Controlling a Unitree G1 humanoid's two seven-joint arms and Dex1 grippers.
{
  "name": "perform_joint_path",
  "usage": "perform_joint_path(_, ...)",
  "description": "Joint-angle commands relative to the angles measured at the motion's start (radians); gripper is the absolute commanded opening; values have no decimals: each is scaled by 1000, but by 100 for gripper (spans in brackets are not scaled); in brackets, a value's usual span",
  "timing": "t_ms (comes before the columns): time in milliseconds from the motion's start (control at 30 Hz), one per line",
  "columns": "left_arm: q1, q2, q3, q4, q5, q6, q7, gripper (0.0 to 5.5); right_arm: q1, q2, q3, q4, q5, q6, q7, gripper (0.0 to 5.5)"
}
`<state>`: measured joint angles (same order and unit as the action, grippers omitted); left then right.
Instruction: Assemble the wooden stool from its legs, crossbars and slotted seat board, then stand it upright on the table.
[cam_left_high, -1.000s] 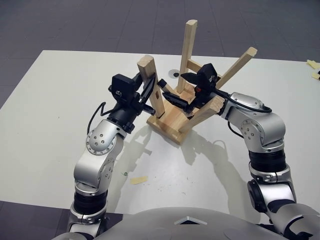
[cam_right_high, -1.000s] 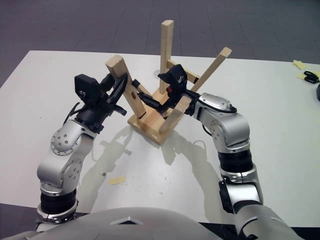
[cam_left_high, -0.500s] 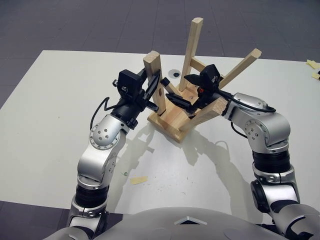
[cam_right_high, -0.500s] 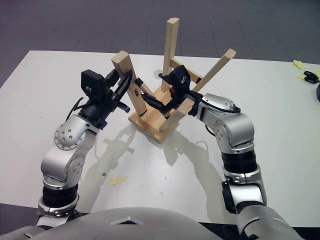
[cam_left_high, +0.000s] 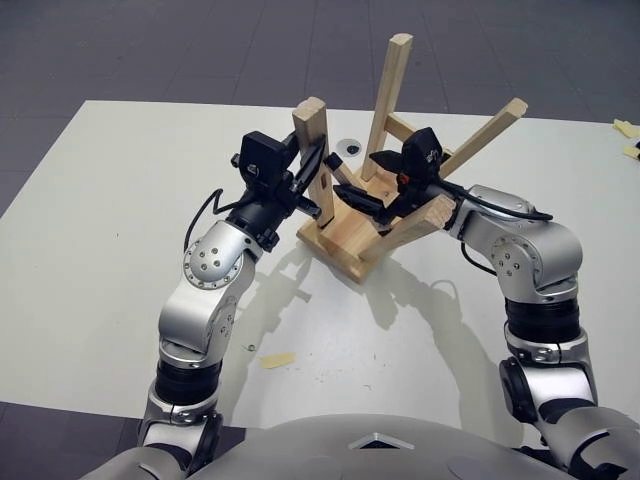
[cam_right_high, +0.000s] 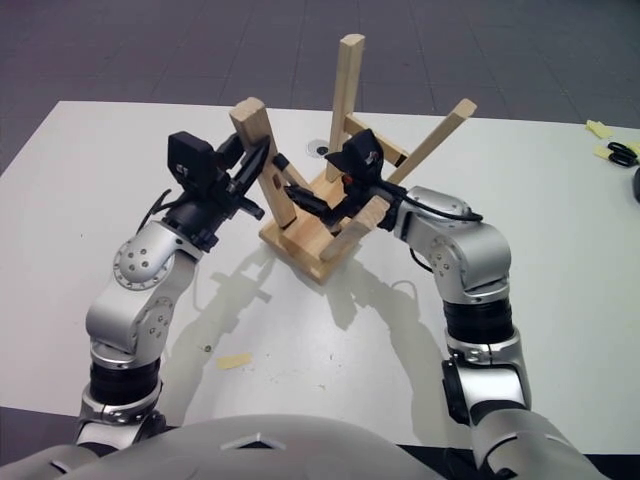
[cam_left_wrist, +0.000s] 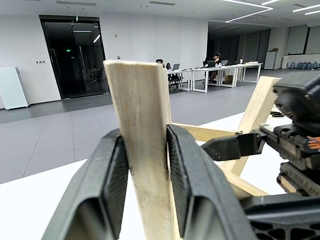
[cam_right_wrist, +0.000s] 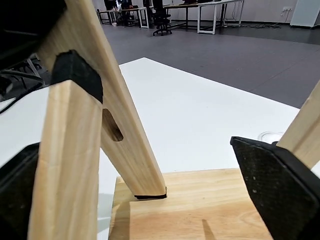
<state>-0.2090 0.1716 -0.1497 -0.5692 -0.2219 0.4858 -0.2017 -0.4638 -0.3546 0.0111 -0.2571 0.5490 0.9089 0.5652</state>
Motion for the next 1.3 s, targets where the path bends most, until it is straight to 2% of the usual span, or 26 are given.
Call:
perform_joint_path(33, -13, 1, 3, -14, 30, -8, 15, 104, -79, 40, -91, 19, 80, 36, -34, 540)
perform_joint_path(333, 3, -6, -2, 5, 36, -7, 17, 104, -117, 89, -155, 60, 135, 53, -76, 540)
perform_joint_path(433, 13, 5, -12, 16, 57, -3, 22, 104, -83, 68, -103, 37, 109, 45, -47, 540)
perform_joint_path(567, 18, 3, -10, 28, 59, -2, 24, 104, 23, -54, 71, -41, 18, -12, 77, 540)
perform_joint_path(667, 24, 5, -13, 38, 65, -2, 25, 104, 53, -72, 94, -59, 17, -37, 110, 540)
perform_joint_path(800, 29, 7, -6, 45, 62, -4, 26, 104, 17, 2, -29, -35, 159, 5, 79, 540)
perform_joint_path(900, 31, 8, -1, 54, 61, -8, 26, 104, -30, 73, -165, -12, 351, 76, 30, 540)
perform_joint_path(1033, 13, -15, 45, 74, 32, -2, 50, 104, -111, 142, -330, 39, 636, 116, -123, 540)
perform_joint_path(1167, -31, -115, 157, 60, -127, 63, 91, 104, -145, 133, -397, 30, 767, 83, -233, 540)
perform_joint_path(1300, -91, -192, 274, 1, -325, 163, 163, 104, -96, 37, -434, -84, 882, 85, -233, 540)
